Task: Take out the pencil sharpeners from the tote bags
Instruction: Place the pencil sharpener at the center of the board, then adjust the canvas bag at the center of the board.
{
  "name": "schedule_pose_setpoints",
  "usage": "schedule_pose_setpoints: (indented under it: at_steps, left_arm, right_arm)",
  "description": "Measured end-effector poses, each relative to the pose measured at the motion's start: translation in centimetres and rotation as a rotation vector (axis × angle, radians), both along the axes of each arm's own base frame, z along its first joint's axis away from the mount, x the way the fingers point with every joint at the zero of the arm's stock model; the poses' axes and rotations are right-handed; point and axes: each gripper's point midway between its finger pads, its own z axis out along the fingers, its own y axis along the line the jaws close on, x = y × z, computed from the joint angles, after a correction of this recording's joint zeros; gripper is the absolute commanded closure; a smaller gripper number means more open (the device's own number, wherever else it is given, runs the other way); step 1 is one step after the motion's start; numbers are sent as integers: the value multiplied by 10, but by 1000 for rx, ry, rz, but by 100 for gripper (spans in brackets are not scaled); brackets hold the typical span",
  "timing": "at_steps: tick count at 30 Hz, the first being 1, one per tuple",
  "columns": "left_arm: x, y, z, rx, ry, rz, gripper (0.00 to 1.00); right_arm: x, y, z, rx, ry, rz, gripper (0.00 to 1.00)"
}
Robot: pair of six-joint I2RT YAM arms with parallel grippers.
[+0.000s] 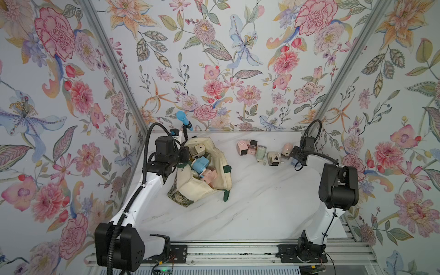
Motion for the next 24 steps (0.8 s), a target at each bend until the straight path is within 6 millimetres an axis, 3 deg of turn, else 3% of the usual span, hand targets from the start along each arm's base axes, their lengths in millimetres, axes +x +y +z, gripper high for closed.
schedule_pose_setpoints:
  at_steps: [5, 8, 12, 15, 18, 20, 24]
  left_arm:
    - [0, 0, 0, 0, 0, 0, 100]
    - [0, 0, 0, 0, 0, 0, 100]
    - [0, 0, 0, 0, 0, 0, 100]
    - [0, 0, 0, 0, 0, 0, 100]
    - [0, 0, 0, 0, 0, 0, 100]
    - [0, 0, 0, 0, 0, 0, 100]
    - [0, 0, 0, -1, 0, 0, 100]
  right_arm:
    - [-2, 4, 5, 0, -3, 0, 15]
    - [-5, 6, 19, 10, -22, -10, 14]
    - [-13, 13, 60, 20, -99, -23, 14]
    - [-18, 33, 104, 31, -197, 10, 16]
    - [-23, 77, 143, 48, -290, 111, 16]
    - [-26, 121, 164, 58, -338, 223, 18]
    - [-44, 216, 180, 89, -367, 480, 19]
